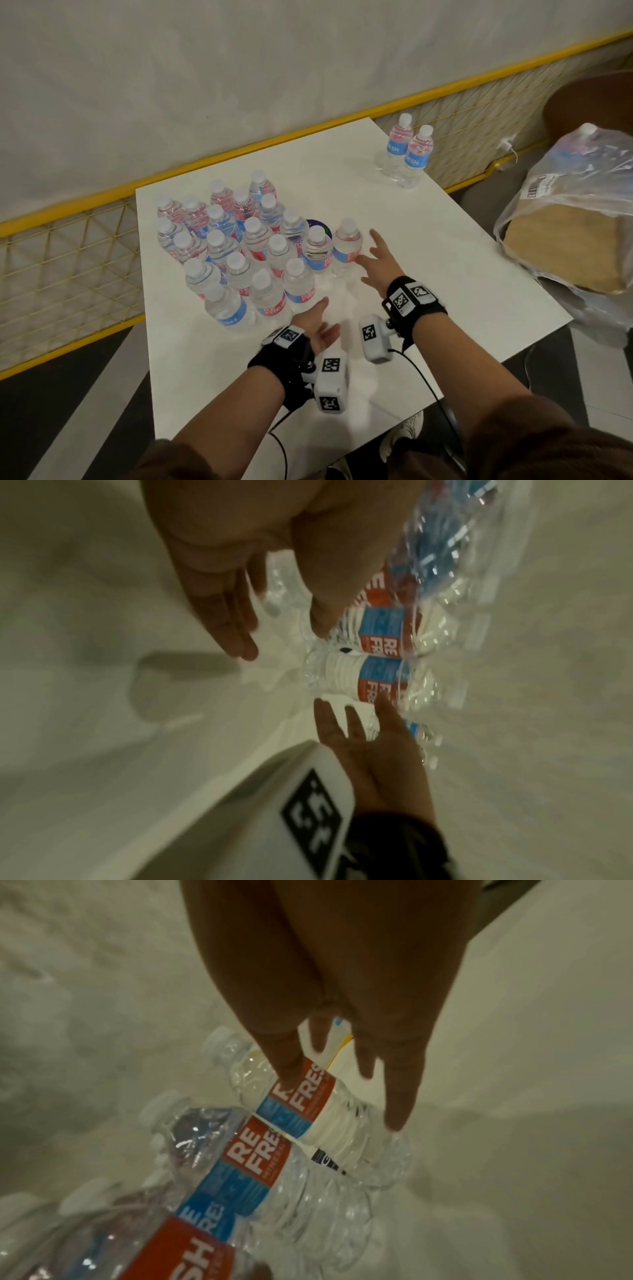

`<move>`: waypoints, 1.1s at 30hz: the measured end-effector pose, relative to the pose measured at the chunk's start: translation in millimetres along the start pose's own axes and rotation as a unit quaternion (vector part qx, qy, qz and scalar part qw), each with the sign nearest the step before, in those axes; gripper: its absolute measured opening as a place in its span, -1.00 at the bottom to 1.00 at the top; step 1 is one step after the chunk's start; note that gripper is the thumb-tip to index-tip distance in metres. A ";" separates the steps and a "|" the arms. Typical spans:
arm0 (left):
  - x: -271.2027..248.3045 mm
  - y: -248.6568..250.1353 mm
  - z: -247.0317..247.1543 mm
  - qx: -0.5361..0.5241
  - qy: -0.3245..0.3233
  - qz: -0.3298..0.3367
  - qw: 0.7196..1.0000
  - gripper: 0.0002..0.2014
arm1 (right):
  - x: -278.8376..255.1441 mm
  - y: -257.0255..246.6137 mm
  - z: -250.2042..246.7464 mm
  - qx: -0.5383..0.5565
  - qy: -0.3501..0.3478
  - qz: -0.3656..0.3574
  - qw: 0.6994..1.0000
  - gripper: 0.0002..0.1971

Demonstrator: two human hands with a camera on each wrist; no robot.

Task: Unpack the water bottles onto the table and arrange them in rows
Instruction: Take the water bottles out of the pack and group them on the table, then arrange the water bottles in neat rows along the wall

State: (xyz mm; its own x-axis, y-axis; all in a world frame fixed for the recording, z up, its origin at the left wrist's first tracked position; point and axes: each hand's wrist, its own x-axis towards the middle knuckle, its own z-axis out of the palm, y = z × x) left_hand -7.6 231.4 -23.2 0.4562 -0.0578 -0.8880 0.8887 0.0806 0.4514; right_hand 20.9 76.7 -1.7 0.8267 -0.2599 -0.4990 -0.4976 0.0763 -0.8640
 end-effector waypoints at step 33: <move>-35.3 27.6 371.3 0.610 -0.128 0.539 0.566 -0.73 | 4.5 17.7 -345.7 0.080 0.166 0.051 0.982 -0.81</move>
State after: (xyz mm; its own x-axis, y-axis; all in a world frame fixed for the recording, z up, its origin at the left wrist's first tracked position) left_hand 17.7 -133.8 53.3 0.6166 -0.7844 -0.0669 -0.6142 -0.5325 0.5824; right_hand -75.0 -255.9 3.6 0.6303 -0.5407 -0.5571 -0.5035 0.2616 -0.8235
